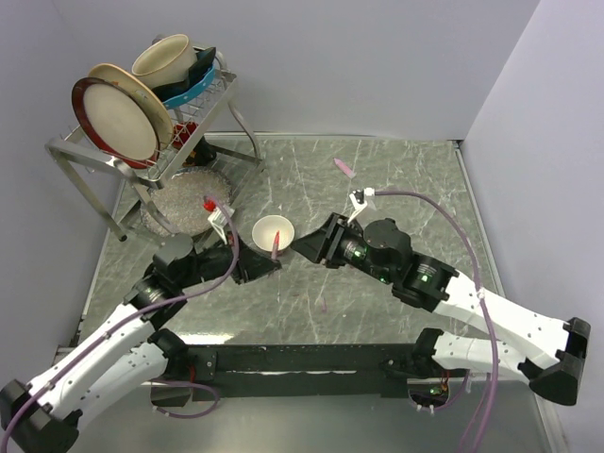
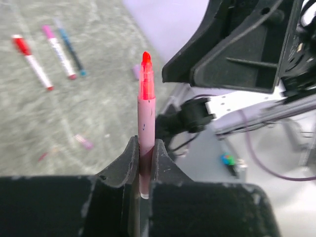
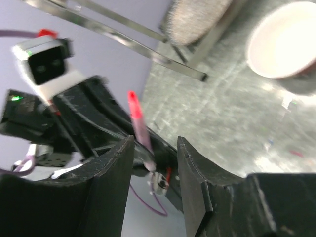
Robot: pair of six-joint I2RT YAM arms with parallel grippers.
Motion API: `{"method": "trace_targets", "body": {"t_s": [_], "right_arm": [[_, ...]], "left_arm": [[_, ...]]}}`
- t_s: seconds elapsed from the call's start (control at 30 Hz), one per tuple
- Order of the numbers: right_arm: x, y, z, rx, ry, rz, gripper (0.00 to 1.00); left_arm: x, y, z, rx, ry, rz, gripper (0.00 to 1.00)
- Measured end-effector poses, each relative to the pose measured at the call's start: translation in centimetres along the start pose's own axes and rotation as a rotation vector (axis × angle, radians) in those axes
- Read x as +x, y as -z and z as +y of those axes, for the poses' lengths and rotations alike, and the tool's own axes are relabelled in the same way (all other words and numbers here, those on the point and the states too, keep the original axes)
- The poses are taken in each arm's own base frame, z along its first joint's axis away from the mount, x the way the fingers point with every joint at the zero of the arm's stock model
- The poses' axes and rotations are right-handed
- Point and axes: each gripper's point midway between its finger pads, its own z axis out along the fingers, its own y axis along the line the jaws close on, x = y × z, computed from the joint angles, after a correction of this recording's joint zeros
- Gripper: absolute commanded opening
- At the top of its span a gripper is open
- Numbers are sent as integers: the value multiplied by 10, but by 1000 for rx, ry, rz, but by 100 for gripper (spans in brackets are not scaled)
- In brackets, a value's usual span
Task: Insert the pens into the pen caps
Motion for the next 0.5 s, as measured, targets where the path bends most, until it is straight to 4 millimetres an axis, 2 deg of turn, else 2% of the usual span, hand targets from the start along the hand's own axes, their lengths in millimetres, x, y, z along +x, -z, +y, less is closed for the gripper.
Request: {"method": "trace_targets", "body": {"t_s": [0.1, 0.2, 0.27, 0.37, 0.5], "right_arm": [[10, 5, -22, 100, 8, 35, 45], [35, 2, -61, 263, 32, 117, 43], [58, 0, -91, 387, 65, 194, 43], [92, 3, -129, 550, 119, 305, 43], [118, 9, -158, 665, 162, 385, 44]], "left_arm": [[4, 11, 10, -65, -60, -5, 1], [7, 23, 20, -127, -126, -6, 1], [8, 30, 22, -150, -164, -15, 1], [4, 41, 16, -143, -213, -51, 1], [-5, 51, 5, -122, -269, -113, 1]]}}
